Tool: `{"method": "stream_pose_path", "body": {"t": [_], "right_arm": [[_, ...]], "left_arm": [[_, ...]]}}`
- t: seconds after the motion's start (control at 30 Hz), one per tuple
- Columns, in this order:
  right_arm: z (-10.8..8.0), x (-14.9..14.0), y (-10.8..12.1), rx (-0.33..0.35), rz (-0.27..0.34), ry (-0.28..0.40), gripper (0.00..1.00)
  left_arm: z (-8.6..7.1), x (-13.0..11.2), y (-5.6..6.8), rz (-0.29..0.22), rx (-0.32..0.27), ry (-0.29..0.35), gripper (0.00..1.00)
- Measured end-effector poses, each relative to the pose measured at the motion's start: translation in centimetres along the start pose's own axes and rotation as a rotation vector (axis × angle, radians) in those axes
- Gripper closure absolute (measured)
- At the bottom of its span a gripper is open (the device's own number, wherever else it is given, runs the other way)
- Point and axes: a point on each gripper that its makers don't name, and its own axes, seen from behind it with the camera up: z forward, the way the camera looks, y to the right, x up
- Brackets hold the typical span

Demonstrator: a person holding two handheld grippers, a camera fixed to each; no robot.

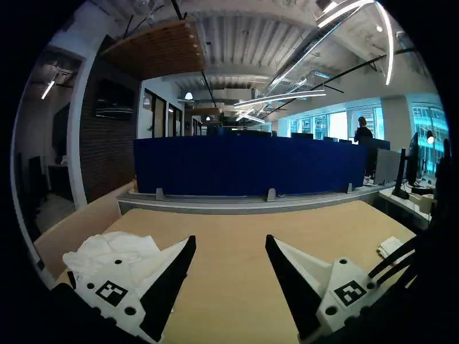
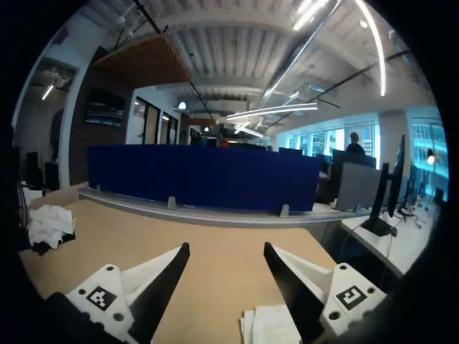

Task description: Fold towel

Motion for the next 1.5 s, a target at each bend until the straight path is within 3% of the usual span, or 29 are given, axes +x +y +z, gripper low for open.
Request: {"method": "stream_pose_path", "body": {"t": [0.3, 0.5, 1.1, 1.5], "right_arm": [[0.6, 1.2, -4.0, 0.022, 0.004, 0.022, 0.00], [1.0, 1.9, -5.5, 0.019, 0.023, 0.033, 0.00], [0.9, 3.6, -6.7, 0.003, 0.073, 0.036, 0.00], [0.2, 3.2, -6.0, -0.019, 0.112, 0.025, 0.00]], "left_arm": [[0.5, 0.3, 0.8, -0.038, -0.011, 0.037, 0.10], [0.8, 0.5, 0.6, -0.031, -0.007, 0.053, 0.11], [1.8, -0.4, -1.6, 0.029, 0.029, 0.079, 0.11], [1.9, -4.7, -3.0, 0.032, 0.074, 0.105, 0.11]]}}
